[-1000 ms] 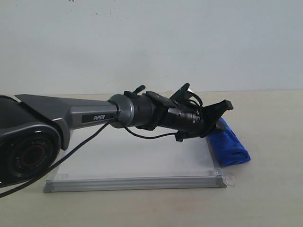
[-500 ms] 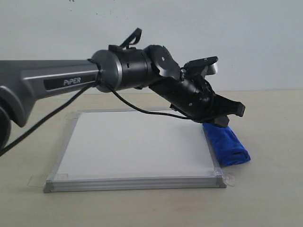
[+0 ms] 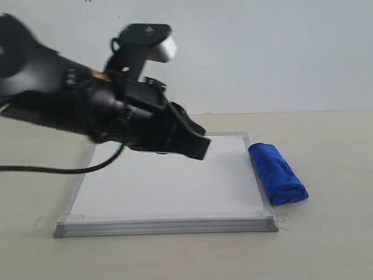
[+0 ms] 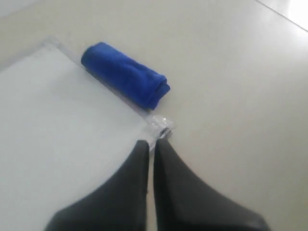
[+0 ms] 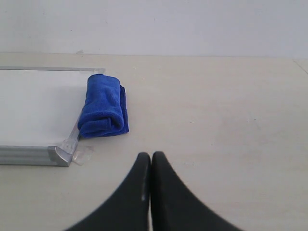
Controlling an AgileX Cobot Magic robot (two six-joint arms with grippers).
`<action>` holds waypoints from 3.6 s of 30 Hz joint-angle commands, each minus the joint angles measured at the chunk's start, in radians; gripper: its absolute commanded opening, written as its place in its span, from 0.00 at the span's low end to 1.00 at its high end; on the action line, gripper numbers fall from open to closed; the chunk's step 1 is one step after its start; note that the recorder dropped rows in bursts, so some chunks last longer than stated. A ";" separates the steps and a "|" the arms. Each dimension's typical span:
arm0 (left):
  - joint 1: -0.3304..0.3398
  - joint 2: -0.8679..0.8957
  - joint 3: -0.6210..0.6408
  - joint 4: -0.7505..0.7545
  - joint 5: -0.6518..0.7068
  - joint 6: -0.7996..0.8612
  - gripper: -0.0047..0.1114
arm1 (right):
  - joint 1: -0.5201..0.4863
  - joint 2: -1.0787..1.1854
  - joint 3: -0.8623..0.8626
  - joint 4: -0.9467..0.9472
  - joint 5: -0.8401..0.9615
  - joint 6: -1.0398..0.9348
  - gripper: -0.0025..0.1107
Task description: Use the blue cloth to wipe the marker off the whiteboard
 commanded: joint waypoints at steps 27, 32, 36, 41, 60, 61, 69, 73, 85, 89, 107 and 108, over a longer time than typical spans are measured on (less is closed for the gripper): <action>-0.003 -0.899 0.329 0.086 -0.007 -0.027 0.07 | -0.006 -0.004 0.000 -0.002 -0.009 0.000 0.02; -0.003 -0.918 0.335 0.155 0.043 -0.027 0.07 | -0.006 -0.004 0.000 -0.002 -0.009 0.000 0.02; -0.003 -0.933 0.353 0.186 0.036 -0.027 0.07 | -0.006 -0.004 0.000 -0.002 -0.009 0.000 0.02; -0.003 -0.933 0.415 0.288 -0.097 -0.027 0.07 | -0.006 -0.004 0.000 -0.002 -0.009 0.000 0.02; 0.483 -1.358 0.897 0.330 -0.297 -0.113 0.07 | -0.006 -0.004 0.000 -0.002 -0.009 0.000 0.02; 0.498 -1.391 0.912 0.330 -0.297 -0.113 0.07 | -0.006 -0.004 0.000 -0.002 -0.009 0.000 0.02; 0.523 -1.463 0.971 0.321 -0.233 -0.169 0.07 | -0.006 -0.004 0.000 -0.002 -0.009 0.000 0.02; 0.523 -1.463 1.031 0.321 -0.233 -0.204 0.07 | -0.006 -0.004 0.000 -0.002 -0.009 0.000 0.02; 0.523 -1.463 1.057 0.321 -0.151 -0.273 0.07 | -0.006 -0.004 0.000 -0.002 -0.005 0.000 0.02; 0.523 -1.463 1.057 0.321 -0.153 -0.547 0.07 | -0.006 -0.004 0.000 -0.002 -0.005 0.000 0.02; 0.555 -1.463 1.057 0.554 -0.073 -0.486 0.07 | -0.006 -0.004 0.000 -0.002 -0.005 0.000 0.02; 0.560 -1.463 1.057 0.554 -0.073 -0.486 0.07 | -0.006 -0.004 0.000 -0.002 -0.005 0.000 0.02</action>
